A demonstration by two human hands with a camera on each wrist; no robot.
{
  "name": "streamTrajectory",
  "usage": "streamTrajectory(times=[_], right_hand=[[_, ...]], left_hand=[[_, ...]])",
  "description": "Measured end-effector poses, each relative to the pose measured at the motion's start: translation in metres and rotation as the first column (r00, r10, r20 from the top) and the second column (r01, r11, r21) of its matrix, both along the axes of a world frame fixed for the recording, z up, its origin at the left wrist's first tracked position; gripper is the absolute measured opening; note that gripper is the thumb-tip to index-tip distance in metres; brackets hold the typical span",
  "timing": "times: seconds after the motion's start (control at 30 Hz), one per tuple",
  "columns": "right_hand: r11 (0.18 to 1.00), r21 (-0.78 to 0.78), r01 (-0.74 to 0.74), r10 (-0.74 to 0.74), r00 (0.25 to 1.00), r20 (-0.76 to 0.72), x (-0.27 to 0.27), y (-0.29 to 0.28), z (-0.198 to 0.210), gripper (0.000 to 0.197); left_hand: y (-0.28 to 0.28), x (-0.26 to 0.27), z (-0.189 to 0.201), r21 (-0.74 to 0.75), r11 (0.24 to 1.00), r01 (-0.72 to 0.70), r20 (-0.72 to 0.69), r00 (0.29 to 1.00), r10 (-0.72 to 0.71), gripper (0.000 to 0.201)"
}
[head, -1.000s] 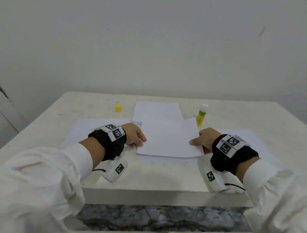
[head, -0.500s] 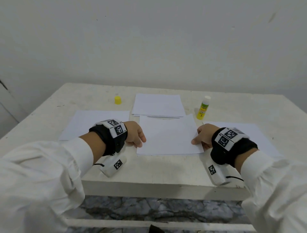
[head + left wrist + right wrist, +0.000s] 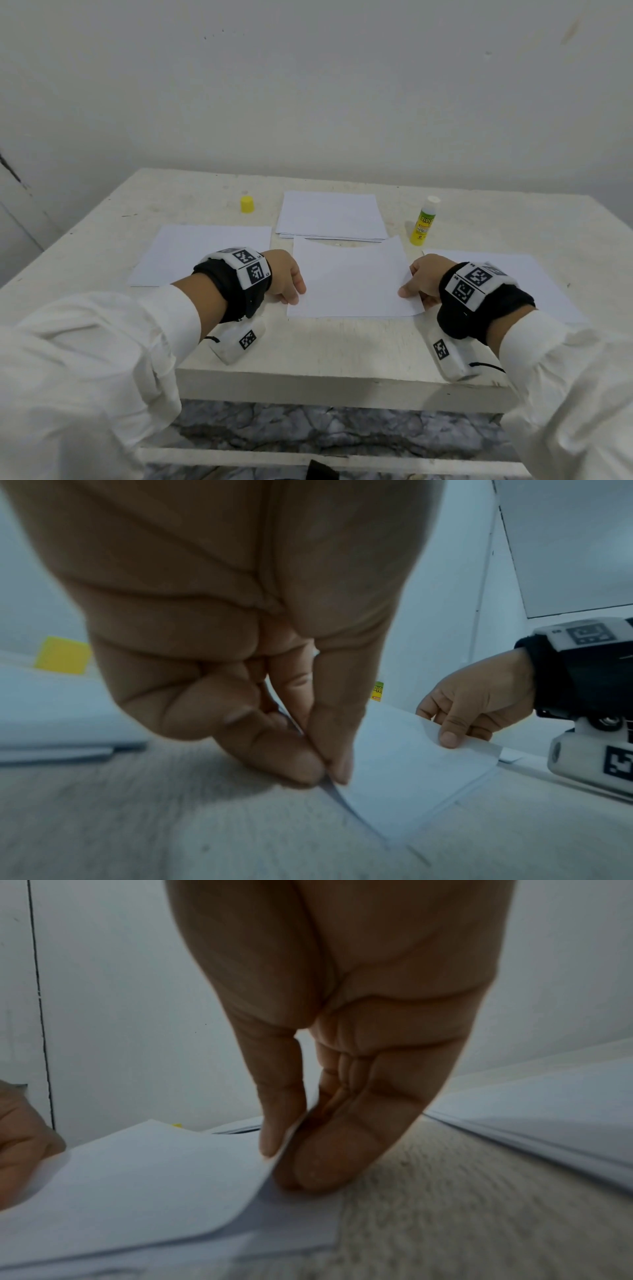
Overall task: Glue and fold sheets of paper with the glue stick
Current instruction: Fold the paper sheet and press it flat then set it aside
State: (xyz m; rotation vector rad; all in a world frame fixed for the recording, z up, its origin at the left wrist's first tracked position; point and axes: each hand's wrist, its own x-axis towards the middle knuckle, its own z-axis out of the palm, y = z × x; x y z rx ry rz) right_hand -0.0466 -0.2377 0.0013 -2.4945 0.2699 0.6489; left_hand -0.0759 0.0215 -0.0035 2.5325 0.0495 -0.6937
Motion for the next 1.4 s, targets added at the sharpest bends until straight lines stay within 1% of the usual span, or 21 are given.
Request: streamTrajectory(times=[0.07,0.17,0.23,0.3,0.43,0.53,0.63,0.7,0.8,0.93,1.1,1.17,1.3,1.4], right_hand=[[0.999,-0.028,-0.024,0.024,1.000,0.002,0.000,0.000,0.000,0.024],[0.997,-0.058,-0.042,0.042,0.999,0.007,0.000,0.002,0.000,0.036],[0.988,-0.129,-0.089,0.090,0.996,-0.001,-0.001,0.002,0.005,0.038],[0.985,-0.145,-0.099,0.095,0.995,-0.030,-0.003,-0.002,0.011,0.037],[0.988,-0.120,-0.095,0.087,0.994,-0.069,-0.002,-0.009,0.015,0.036],[0.986,-0.125,-0.112,0.104,0.992,-0.068,-0.001,-0.011,0.015,0.032],[0.980,-0.139,-0.143,0.136,0.989,-0.061,-0.001,-0.013,0.014,0.022],[0.976,-0.150,-0.156,0.149,0.987,-0.056,-0.002,-0.015,0.012,0.022],[0.975,-0.157,-0.159,0.155,0.987,-0.036,-0.001,-0.016,0.010,0.025],[0.973,-0.169,-0.159,0.158,0.987,-0.020,0.001,-0.015,0.005,0.037],[0.981,-0.140,-0.132,0.132,0.991,-0.009,0.003,-0.015,0.004,0.026],[0.984,-0.128,-0.124,0.123,0.992,-0.010,0.003,-0.015,0.004,0.025],[0.987,-0.129,-0.092,0.092,0.996,-0.005,0.004,-0.017,0.004,0.037],[0.989,-0.129,-0.078,0.077,0.997,-0.019,0.004,-0.017,0.004,0.042]], left_hand=[[-0.002,0.000,0.001,0.014,1.000,0.008,0.008,1.000,-0.008,0.015],[-0.003,-0.001,0.002,0.026,1.000,0.008,0.017,1.000,-0.009,0.015],[-0.004,0.000,0.002,0.043,0.999,0.014,0.013,1.000,-0.015,0.015],[-0.004,0.000,0.001,0.050,0.999,0.011,0.009,1.000,-0.011,0.016],[-0.004,0.001,0.001,0.053,0.999,0.007,0.010,1.000,-0.008,0.015],[-0.002,0.002,0.000,0.063,0.998,0.015,0.012,1.000,-0.016,0.015],[-0.001,0.003,-0.001,0.074,0.997,0.024,0.009,1.000,-0.025,0.016],[0.000,0.004,-0.001,0.072,0.997,0.029,0.005,1.000,-0.029,0.018],[0.000,0.004,0.000,0.061,0.998,0.035,-0.004,0.999,-0.035,0.019],[0.000,0.004,0.000,0.058,0.998,0.026,-0.006,1.000,-0.025,0.019],[0.001,0.005,0.000,0.060,0.998,0.021,-0.010,1.000,-0.020,0.019],[0.001,0.005,0.000,0.056,0.998,0.020,-0.015,1.000,-0.019,0.019],[0.002,0.005,0.001,0.036,0.999,0.017,-0.019,1.000,-0.016,0.020],[0.001,0.004,0.000,0.035,0.999,0.017,-0.019,1.000,-0.016,0.019]])
